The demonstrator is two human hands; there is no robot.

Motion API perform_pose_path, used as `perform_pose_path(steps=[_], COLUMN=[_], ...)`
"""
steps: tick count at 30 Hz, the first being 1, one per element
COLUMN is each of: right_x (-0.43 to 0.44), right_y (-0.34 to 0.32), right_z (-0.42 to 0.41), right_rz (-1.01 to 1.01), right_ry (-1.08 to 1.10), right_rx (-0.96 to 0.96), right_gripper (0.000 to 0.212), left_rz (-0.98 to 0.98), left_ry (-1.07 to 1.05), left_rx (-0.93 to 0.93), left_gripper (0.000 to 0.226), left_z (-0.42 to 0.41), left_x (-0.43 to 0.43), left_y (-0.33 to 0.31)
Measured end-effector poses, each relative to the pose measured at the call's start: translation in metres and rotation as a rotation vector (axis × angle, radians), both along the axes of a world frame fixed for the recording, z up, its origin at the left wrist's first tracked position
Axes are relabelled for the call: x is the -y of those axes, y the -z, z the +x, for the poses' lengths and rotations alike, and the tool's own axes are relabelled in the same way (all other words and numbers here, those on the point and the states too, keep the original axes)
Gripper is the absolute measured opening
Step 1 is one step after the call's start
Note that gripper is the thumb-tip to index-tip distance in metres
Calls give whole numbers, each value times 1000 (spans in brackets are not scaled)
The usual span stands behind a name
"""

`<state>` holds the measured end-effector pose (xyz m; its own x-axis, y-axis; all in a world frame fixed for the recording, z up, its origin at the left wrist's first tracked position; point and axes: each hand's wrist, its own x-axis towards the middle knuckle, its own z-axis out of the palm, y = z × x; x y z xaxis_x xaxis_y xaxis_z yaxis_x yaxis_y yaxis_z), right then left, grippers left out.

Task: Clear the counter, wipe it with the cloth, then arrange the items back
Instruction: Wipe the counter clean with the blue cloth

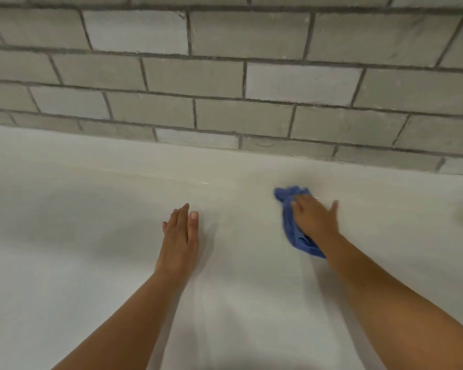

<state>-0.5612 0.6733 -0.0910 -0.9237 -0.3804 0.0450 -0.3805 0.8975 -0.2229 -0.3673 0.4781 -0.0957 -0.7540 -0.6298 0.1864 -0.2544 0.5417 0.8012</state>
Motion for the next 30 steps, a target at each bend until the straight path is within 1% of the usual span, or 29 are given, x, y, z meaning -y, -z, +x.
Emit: perform_pose_path(steps=[3,5,8,13,14,15,18,20,24,27,29,30], right_x=[-32,-22,28,134,152,169,210,232,267,270,244,225], right_y=[4,4,3,3,3,4,5,5,6,3,2,1], right_z=[-5,-3,5,32,36,41,54,64,94,145,199,224], right_rz=[-21,-7,10,56,65,74,87,97,47,9,-54,-83], right_ry=[195,276,360,333,315,291,232,147,-289,-554,-738,-826], right_rx=[2,22,75,123,121,121,123,110,45,28,98,70], right_gripper=[44,48,58,66,67,68,71,70,56,51,52,54], left_rz=[31,53,123,417,424,390,233,187,241,322,333,326], left_ry=[12,30,45,51,54,52,-17,-113,-206,-175,-130,-111], left_rx=[-36,-48,-75,-204,-218,-228,-217,-200,-265,-280,-257,-234], left_gripper=[53,53,52,48,48,48,46,47,49,51,53,53], left_z=[-1,-2,0,12,16,20,35,45,64,70,76,79], left_x=[0,0,1,16,27,41,90,122,155,171,179,181], left_y=[-1,0,-1,-17,-20,-21,-20,-14,-16,-25,-27,-27])
